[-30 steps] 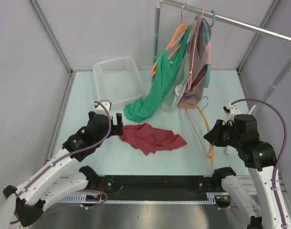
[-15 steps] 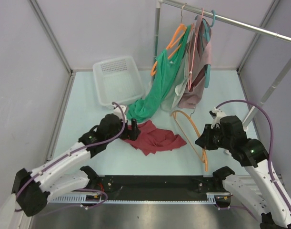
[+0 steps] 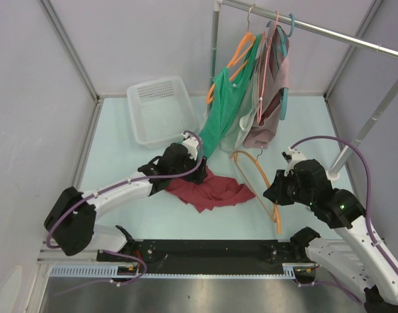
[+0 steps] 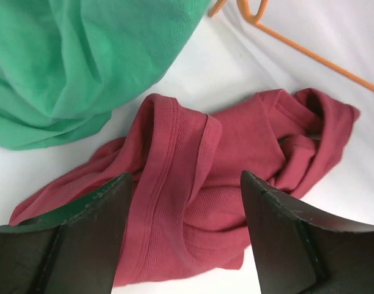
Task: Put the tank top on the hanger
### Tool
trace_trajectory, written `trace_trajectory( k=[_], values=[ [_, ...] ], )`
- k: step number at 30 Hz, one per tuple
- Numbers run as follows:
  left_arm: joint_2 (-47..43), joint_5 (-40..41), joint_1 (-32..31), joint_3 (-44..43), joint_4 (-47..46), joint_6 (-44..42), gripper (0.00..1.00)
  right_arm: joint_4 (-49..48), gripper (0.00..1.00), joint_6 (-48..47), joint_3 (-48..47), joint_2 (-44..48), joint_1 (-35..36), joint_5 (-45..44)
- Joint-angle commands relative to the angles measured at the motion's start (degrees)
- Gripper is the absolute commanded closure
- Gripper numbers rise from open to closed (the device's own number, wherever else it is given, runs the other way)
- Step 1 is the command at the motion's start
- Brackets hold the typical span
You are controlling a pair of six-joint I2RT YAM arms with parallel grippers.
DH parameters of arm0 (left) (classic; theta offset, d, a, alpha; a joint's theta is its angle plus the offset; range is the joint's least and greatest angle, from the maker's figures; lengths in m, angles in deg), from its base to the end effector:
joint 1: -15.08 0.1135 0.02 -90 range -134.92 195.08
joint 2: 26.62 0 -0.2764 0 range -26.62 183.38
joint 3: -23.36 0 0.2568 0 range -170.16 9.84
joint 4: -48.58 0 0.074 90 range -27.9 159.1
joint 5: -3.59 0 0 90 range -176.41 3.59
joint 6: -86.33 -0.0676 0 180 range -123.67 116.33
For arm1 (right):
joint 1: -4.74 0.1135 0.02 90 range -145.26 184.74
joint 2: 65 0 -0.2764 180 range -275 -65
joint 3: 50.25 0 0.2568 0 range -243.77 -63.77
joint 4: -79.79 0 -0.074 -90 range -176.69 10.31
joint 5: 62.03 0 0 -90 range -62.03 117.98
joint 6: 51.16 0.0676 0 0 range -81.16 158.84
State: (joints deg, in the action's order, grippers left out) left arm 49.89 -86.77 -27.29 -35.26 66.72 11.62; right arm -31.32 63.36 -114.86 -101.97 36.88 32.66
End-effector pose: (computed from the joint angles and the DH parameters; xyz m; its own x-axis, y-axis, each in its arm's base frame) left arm 0.2320 -0.2122 0.2201 -0.5979 0.1885 -0.7791 0.5391 0.8139 -0.2168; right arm 0.1096 0.0754 0.3056 -0.7496 0.0175 -0.6617 -0.2980 0.8836 0.3611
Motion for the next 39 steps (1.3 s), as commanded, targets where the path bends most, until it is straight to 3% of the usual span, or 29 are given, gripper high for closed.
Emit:
trace_trajectory(
  k=[1,11,12,15,16,21,26,39],
  values=[
    [3.5,-0.9,-0.5,-2.7,-2.7,-2.5,0.25,-2.6,1.00,0.9,-1.0,0.7,0.6,-2.2],
    [9.8,-0.3,-1.8,-3.7,-3.6,-3.2,0.34,-2.1,1.00,0.8,-0.9,0.9,0.7,-2.5],
    [10.5,0.1,-1.8,-3.8,-3.7,-3.2,0.38,-2.0,1.00,0.9,-0.9,1.1,0.6,-2.5],
    [10.9,2.0,-1.8,-3.8,-3.7,-2.7,0.66,-1.3,1.00,1.0,-1.6,1.5,0.6,-2.3],
    [10.6,2.8,-1.8,-3.9,-3.5,-2.4,0.80,-1.1,1.00,0.9,-1.9,1.6,0.6,-2.2],
    [5.2,8.7,-1.8,-3.2,-1.3,-1.1,0.94,1.5,1.00,0.2,-5.5,2.8,0.7,0.4],
    [-0.6,10.6,-0.2,-1.9,2.1,-0.5,1.00,3.2,1.00,-3.1,-8.3,3.0,0.8,7.3],
    [-4.0,13.2,3.3,0.6,5.1,-0.7,1.00,2.4,1.00,-4.5,-10.1,5.4,0.9,21.6]
  ],
)
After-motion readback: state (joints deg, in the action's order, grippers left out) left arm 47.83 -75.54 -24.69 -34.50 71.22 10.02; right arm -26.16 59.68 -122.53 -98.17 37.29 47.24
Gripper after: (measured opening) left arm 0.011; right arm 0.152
